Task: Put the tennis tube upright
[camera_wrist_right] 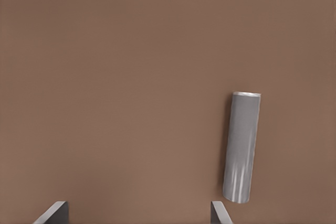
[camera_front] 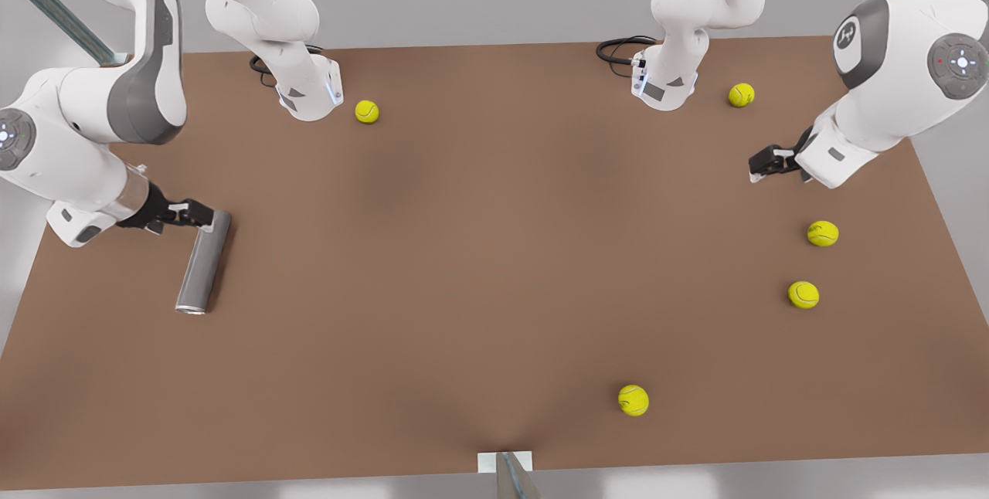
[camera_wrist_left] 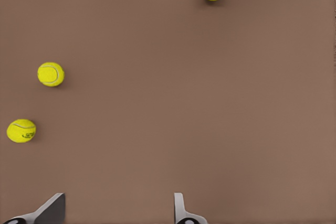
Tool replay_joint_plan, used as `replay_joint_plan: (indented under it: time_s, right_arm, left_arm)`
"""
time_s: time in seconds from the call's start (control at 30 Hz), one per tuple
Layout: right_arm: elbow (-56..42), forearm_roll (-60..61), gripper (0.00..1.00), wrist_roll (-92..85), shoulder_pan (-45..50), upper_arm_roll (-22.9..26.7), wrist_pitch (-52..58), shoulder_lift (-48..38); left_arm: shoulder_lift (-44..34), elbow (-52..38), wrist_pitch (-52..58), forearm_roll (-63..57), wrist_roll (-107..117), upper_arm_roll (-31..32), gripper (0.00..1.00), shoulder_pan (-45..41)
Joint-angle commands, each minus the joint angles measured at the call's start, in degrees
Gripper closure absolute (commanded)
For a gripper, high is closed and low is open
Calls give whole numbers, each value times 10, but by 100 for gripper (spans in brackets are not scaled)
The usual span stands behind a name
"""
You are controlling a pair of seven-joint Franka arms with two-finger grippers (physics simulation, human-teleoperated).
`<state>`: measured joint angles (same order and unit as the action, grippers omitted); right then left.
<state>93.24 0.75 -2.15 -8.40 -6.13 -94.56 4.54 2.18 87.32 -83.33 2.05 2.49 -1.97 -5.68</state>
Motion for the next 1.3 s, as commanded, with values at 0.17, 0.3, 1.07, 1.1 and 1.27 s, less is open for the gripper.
replay_joint_plan:
  time_s: [0.17, 0.3, 1.07, 1.1, 1.27]
  right_arm:
    - [37, 7, 0, 0, -59, 0, -21, 84]
    - [144, -3, 0, -2, -110, 4, -160, 114]
    - [206, -50, 0, -91, -187, 6, -316, 209]
    - [206, -50, 0, -90, -187, 4, -321, 215]
    - [223, -49, 0, -84, -187, 4, -320, 218]
  left_arm:
    - [4, 0, -13, -2, 6, 0, 0, 24]
    - [16, 0, -13, -2, 6, 1, 0, 24]
    - [36, 0, -13, -3, 6, 1, 0, 21]
    - [36, 0, -13, -3, 6, 0, 0, 21]
    - [38, -1, -13, -3, 6, 0, 0, 21]
